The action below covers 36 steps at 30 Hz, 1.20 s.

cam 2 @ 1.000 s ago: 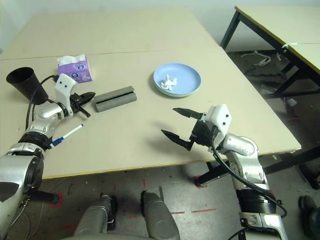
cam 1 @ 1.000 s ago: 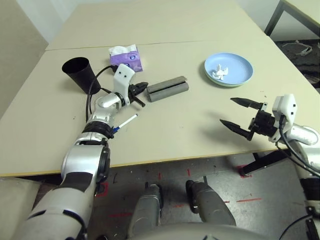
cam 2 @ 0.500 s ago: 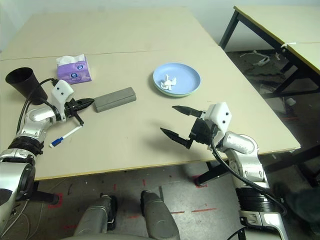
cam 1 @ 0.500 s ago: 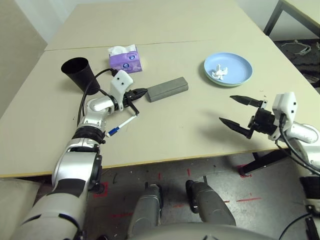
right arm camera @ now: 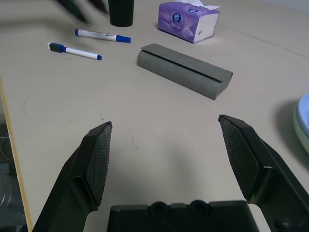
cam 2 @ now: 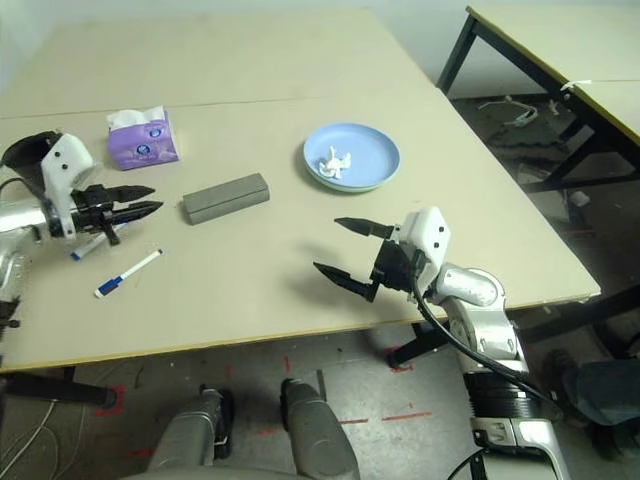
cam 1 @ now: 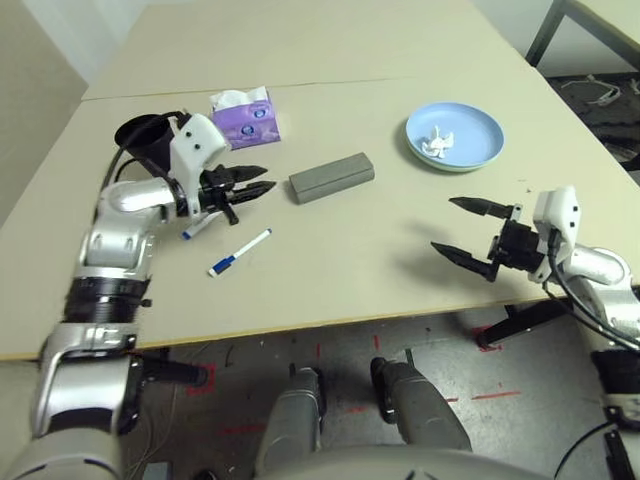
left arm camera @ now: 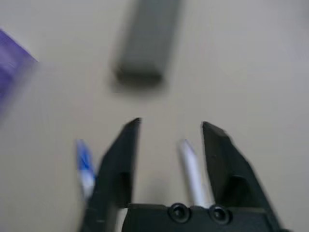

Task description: Organize and tidy the items on the table.

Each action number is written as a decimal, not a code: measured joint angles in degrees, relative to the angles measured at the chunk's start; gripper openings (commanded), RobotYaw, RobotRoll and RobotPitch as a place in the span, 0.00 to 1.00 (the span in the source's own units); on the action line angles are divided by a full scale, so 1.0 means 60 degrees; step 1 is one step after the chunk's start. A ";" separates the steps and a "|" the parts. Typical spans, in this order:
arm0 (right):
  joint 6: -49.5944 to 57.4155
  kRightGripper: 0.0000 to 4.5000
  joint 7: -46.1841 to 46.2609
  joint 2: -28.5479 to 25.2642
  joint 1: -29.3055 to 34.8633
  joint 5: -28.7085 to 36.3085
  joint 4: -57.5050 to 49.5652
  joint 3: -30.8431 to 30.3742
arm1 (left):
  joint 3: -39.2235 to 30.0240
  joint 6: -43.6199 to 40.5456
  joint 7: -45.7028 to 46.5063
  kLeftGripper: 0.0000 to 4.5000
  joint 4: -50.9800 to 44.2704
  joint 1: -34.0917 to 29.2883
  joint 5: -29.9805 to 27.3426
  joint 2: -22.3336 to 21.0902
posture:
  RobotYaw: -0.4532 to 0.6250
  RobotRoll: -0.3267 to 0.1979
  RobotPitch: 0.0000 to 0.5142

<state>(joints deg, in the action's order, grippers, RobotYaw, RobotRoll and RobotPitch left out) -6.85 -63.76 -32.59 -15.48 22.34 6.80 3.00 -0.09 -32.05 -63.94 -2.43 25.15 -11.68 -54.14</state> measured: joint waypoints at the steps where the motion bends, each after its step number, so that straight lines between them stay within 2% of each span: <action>1: -0.0001 1.00 -0.0002 0.0045 -0.0017 -0.0023 0.0022 -0.0035 | 0.0119 -0.0333 -0.0066 0.86 -0.0320 -0.0167 0.0009 -0.0287 | 0.30 0.62 0.37; 3: -0.0006 1.00 -0.0007 0.0084 -0.0024 -0.0038 0.0026 -0.0083 | 0.0261 -0.0809 -0.0181 0.99 -0.0705 -0.0379 0.0007 -0.0608 | 0.29 0.62 0.36; 9: -0.0009 1.00 -0.0030 0.0126 -0.0024 -0.0049 0.0020 -0.0146 | 0.0849 -0.1237 -0.0011 0.99 -0.1035 -0.0431 0.0251 -0.0718 | 0.29 0.62 0.37; 18: 0.0040 1.00 -0.0032 0.0064 -0.0030 -0.0042 -0.0318 -0.0145 | 0.1466 -0.0541 0.0567 0.99 0.0074 -0.0284 0.1069 -0.0177 | 0.27 0.62 0.37; 26: 0.0094 1.00 0.0001 0.0051 -0.0049 -0.0041 -0.0389 -0.0145 | 0.1603 0.0043 0.0573 0.99 0.0481 -0.0218 0.1306 -0.0160 | 0.26 0.62 0.36; 29: 0.0094 1.00 0.0004 0.0051 -0.0049 -0.0041 -0.0394 -0.0145 | 0.1652 0.0122 0.0565 0.88 0.0578 -0.0225 0.1419 -0.0160 | 0.26 0.62 0.35; 36: 0.0094 1.00 0.0003 0.0047 -0.0049 -0.0041 -0.0395 -0.0144 | 0.1708 0.0072 0.0302 0.40 0.0572 -0.0304 0.1405 -0.0159 | 0.26 0.62 0.35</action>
<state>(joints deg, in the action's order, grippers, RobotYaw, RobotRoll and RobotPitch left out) -6.28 -63.75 -32.31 -15.78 22.10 4.42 2.13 10.16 -31.62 -62.13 1.00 23.33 -3.25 -55.09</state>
